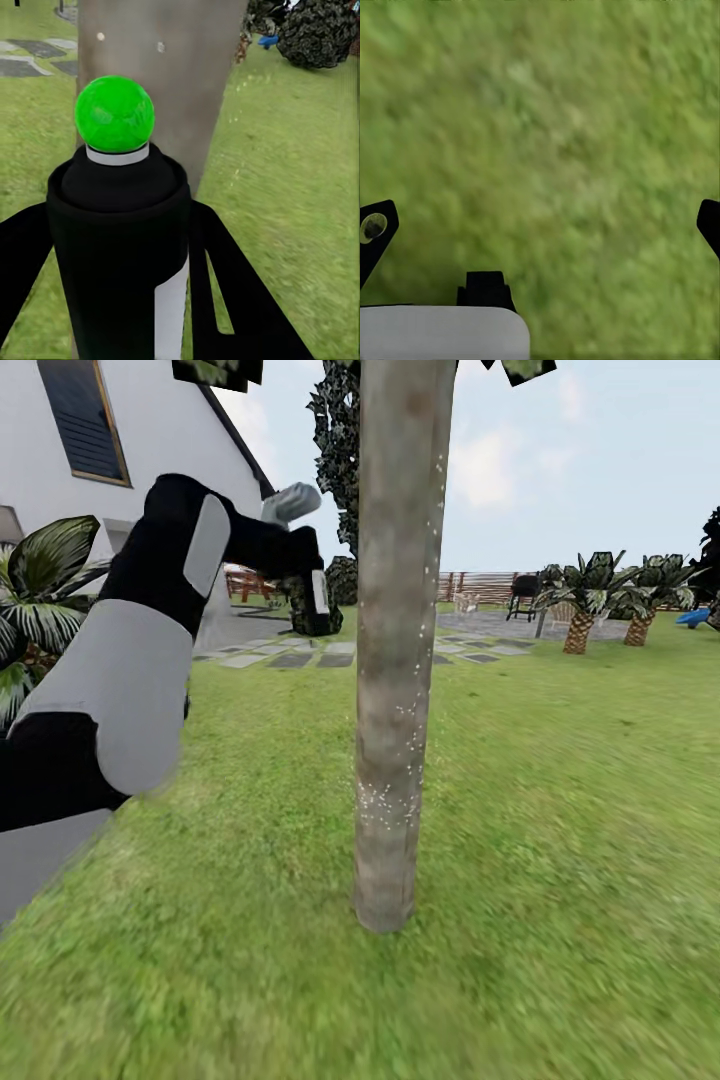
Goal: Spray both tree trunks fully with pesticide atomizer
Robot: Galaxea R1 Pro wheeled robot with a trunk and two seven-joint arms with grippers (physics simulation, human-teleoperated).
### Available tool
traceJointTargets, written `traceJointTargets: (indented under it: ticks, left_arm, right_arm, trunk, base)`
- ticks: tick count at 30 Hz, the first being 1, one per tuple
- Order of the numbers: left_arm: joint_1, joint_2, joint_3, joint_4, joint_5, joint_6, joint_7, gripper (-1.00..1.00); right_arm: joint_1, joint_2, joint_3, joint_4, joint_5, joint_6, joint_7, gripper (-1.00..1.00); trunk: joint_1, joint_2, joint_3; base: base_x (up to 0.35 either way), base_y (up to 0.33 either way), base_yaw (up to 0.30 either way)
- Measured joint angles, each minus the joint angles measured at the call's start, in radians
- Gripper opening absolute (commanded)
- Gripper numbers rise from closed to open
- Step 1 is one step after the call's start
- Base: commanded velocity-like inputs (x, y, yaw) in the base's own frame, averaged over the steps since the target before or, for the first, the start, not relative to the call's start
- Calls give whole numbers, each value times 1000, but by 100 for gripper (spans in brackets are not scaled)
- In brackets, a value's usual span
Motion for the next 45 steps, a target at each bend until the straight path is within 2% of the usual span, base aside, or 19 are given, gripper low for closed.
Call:
traceJointTargets:
  ticks: [1,3,4,8,9,10,12,14,21,25,26,27,29,31,39,45]
  left_arm:
    - [-15,0,0,1,8,1,0,-100]
    - [-49,0,-1,1,53,1,2,-100]
    - [-68,0,-1,2,96,2,5,-100]
    - [-75,0,-2,39,110,2,5,-100]
    - [-76,0,-2,41,124,3,6,-100]
    - [-76,-5,-2,44,190,4,7,-100]
    - [-76,-15,-4,63,232,2,8,-100]
    - [-76,-28,-5,92,256,2,8,-100]
    - [-76,-32,-1,125,266,-1,8,-100]
    - [-76,-30,-5,219,261,-5,18,-100]
    - [-76,-6,-6,235,254,-7,33,-100]
    - [-76,5,-7,236,257,-7,35,-100]
    - [-76,46,-6,193,260,-6,42,-100]
    - [-76,57,-7,172,264,-5,43,-100]
    - [-76,64,-6,165,265,-5,45,-100]
    - [-76,60,-2,219,266,-7,45,-100]
  right_arm:
    - [0,0,0,0,0,0,0,100]
    - [0,0,0,0,0,0,0,100]
    - [0,0,0,0,0,0,0,100]
    - [0,0,0,0,0,0,0,100]
    - [0,0,0,0,0,0,0,100]
    - [0,0,0,0,0,0,0,100]
    - [0,0,0,0,0,0,0,100]
    - [0,0,0,0,0,0,0,100]
    - [0,0,0,0,0,0,0,100]
    - [0,0,0,0,0,0,0,100]
    - [0,0,0,0,0,0,0,100]
    - [0,0,0,0,0,0,0,100]
    - [0,0,1,0,0,0,0,100]
    - [0,0,0,0,0,0,0,100]
    - [0,0,0,0,0,0,0,100]
    - [0,-1,-1,0,-1,0,0,100]
  trunk:
    - [0,0,0]
    - [0,0,0]
    - [0,0,0]
    - [0,0,0]
    - [0,0,0]
    - [0,0,0]
    - [0,0,0]
    - [0,0,0]
    - [0,0,0]
    - [0,0,0]
    - [0,0,0]
    - [0,0,0]
    - [0,0,0]
    - [0,0,0]
    - [0,0,0]
    - [0,0,0]
  base:
    - [0,0,0]
    - [0,0,0]
    - [0,0,0]
    - [0,0,0]
    - [0,0,0]
    - [0,0,0]
    - [0,0,0]
    - [0,0,0]
    - [0,0,0]
    - [0,0,0]
    - [0,0,0]
    - [0,0,0]
    - [0,0,0]
    - [0,0,0]
    - [0,0,0]
    - [0,0,0]
